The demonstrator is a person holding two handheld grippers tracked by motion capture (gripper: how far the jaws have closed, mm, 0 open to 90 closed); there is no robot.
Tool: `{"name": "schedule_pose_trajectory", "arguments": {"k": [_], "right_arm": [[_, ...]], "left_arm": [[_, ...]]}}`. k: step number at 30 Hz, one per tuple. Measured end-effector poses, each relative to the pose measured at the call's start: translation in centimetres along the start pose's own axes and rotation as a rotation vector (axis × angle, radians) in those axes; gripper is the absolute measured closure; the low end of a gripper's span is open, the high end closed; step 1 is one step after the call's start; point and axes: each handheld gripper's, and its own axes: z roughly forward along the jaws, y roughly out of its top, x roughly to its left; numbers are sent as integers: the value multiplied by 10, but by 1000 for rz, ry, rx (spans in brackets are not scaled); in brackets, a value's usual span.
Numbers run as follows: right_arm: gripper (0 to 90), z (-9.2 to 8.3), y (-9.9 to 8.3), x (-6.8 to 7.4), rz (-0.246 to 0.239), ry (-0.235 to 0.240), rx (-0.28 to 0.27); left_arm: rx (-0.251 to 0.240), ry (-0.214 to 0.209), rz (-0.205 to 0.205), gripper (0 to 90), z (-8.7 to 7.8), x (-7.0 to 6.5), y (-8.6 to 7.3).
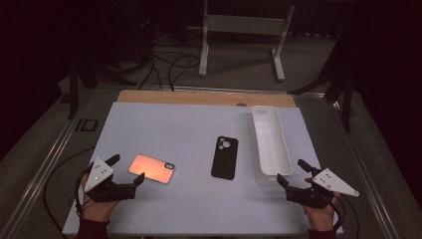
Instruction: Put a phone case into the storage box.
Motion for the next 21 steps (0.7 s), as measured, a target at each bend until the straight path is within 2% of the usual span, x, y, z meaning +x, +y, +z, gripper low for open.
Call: {"name": "schedule_pose_trajectory", "arguments": {"k": [3, 5, 6, 8, 10, 11, 12, 13, 15, 16, 18, 20, 21], "right_arm": [[93, 0, 0, 0, 0, -2, 1], [94, 0, 0, 0, 5, -2, 3], [94, 0, -1, 0, 4, -2, 2], [94, 0, -1, -1, 5, -3, 3], [94, 0, -1, -1, 4, -4, 3], [94, 0, -1, 0, 4, -3, 4], [94, 0, -1, 0, 4, -3, 4], [94, 1, -1, -1, 4, -2, 4], [94, 1, -1, -1, 1, -4, 6], [94, 1, -1, 0, 3, -4, 5], [94, 1, -1, 0, 2, -5, 6], [94, 1, -1, -1, -2, -4, 7], [94, 1, -1, 0, 0, -3, 9]], "left_arm": [[0, 5, -1, 26, 0, -1, 1], [0, 2, 4, 79, -1, -2, 1], [-3, -6, 4, 176, -1, -2, 0], [-4, -27, -1, 211, -1, -2, 0], [-1, -53, -1, 321, -1, -2, 0], [1, -83, 0, 365, -1, -1, -1], [1, -83, 0, 446, -1, -1, -1], [4, -107, 1, 446, 0, -1, -1], [19, -127, 10, 530, 2, -2, -1], [26, -122, 15, 632, 2, -3, -1], [33, -144, 24, 765, 4, -4, -2], [48, -177, 39, 869, 7, -6, -3], [53, -194, 44, 893, 8, -6, -4]]}}
